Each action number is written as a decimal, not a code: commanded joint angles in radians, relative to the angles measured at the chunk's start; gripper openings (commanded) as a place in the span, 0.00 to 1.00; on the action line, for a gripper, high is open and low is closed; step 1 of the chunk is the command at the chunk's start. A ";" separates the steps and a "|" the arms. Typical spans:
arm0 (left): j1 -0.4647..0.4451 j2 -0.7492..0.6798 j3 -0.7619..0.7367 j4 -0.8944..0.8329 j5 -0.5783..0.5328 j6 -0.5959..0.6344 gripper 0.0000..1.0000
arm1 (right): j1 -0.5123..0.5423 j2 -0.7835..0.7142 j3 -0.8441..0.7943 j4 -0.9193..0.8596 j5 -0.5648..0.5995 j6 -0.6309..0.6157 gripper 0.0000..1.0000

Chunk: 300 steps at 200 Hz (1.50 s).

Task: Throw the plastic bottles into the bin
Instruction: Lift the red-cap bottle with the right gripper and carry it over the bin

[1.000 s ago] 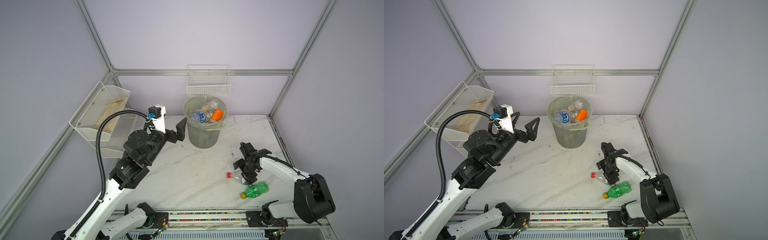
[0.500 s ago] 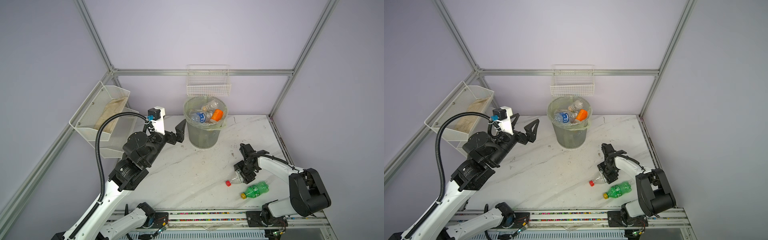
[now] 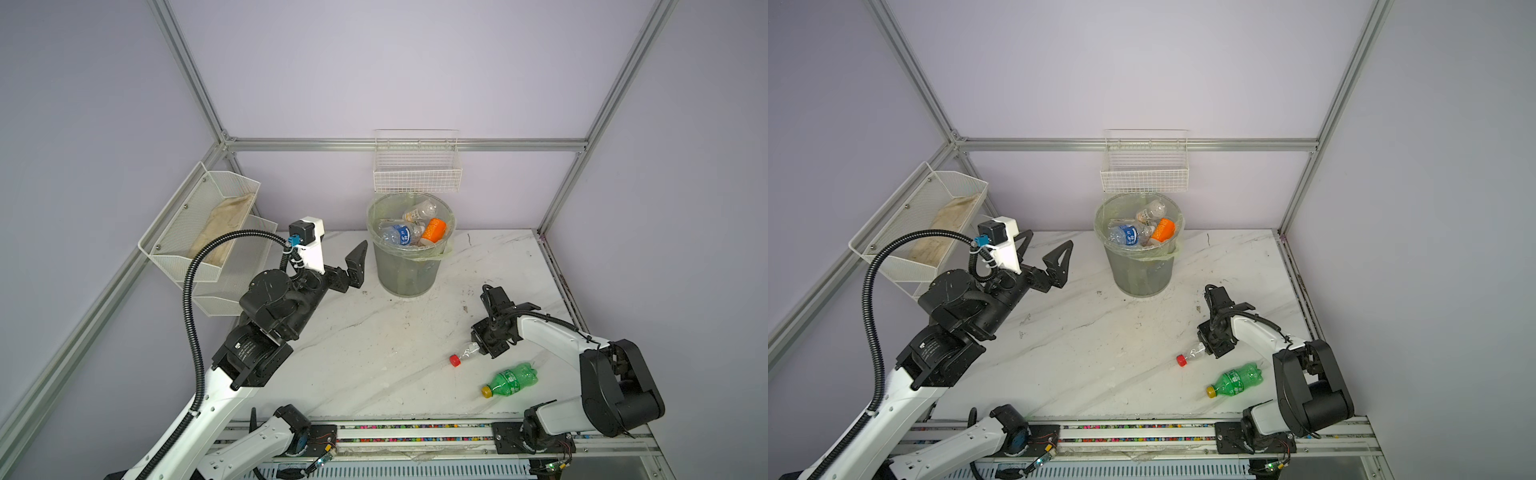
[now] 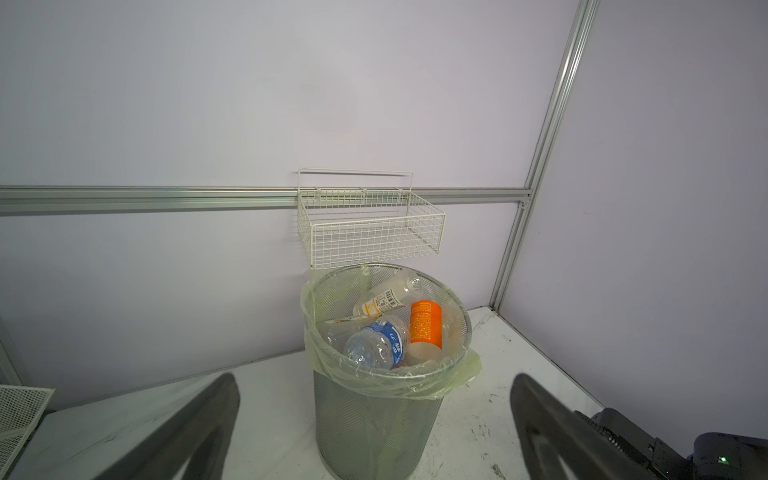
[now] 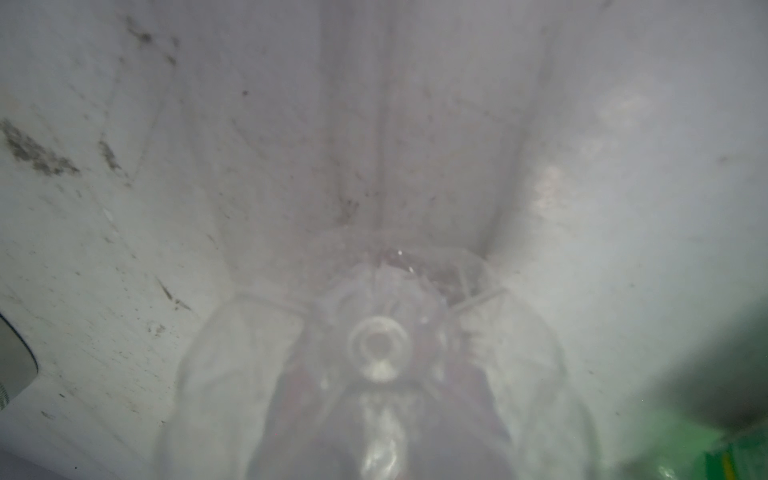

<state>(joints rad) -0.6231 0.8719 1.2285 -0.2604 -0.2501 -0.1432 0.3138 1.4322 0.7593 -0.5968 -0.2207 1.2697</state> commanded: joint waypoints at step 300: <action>-0.024 -0.263 -0.593 -0.066 0.042 -0.459 1.00 | -0.007 -0.691 0.096 0.512 -0.177 -0.516 0.00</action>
<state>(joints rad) -0.6281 0.6022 0.6964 -0.3672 -0.2466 -0.5255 0.3126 0.7692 0.8154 -0.1024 -0.4088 0.8047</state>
